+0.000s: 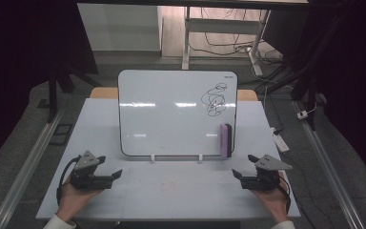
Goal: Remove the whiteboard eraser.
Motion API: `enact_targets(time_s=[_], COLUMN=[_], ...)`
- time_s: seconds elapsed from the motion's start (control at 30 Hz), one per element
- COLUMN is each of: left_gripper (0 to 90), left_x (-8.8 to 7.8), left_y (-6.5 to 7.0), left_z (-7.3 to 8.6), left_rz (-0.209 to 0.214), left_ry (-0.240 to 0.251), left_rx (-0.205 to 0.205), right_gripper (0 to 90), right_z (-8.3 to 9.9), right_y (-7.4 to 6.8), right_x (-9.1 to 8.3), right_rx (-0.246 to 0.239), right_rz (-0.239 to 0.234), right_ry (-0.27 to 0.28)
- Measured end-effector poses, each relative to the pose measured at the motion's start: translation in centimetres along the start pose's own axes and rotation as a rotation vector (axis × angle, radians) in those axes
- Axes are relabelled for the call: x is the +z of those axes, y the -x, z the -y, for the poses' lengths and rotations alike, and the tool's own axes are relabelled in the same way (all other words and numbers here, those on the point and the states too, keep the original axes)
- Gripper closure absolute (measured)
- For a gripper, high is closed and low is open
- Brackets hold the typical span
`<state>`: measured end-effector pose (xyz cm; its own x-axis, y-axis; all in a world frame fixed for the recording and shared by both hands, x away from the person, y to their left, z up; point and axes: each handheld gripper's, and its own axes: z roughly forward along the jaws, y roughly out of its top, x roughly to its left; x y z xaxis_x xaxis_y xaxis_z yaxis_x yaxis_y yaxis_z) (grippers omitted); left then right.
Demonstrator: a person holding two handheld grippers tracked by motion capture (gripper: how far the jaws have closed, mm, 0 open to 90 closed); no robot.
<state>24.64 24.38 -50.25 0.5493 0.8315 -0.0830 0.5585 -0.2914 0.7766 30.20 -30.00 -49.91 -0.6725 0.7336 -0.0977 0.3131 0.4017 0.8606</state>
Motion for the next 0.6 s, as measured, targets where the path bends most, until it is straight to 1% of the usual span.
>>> enact_targets(time_s=[0.13, 0.33, 0.5, 0.6], left_gripper=[16.7, 16.5, 16.2, 16.1], left_x=[-0.12, -0.16, -0.04, 0.04], left_y=[0.03, 0.12, 0.11, 0.06], left_z=[0.04, -0.02, -0.12, -0.13], left_rz=[0.005, -0.004, 0.004, 0.006], left_ry=[0.001, 0.002, -0.002, -0.006], left_rx=[0.0, 0.001, 0.0, -0.005], right_gripper=[15.9, 18.1, 19.1, 19.2], right_z=[0.05, -0.03, 0.08, 0.07], right_y=[-0.04, -0.27, -0.33, -0.32], right_x=[0.09, -0.07, -0.12, -0.2], right_rx=[-0.002, -0.006, -0.004, 0.011], right_rz=[0.011, 0.038, 0.034, 0.029], right_ry=[-0.002, -0.014, -0.021, -0.019])
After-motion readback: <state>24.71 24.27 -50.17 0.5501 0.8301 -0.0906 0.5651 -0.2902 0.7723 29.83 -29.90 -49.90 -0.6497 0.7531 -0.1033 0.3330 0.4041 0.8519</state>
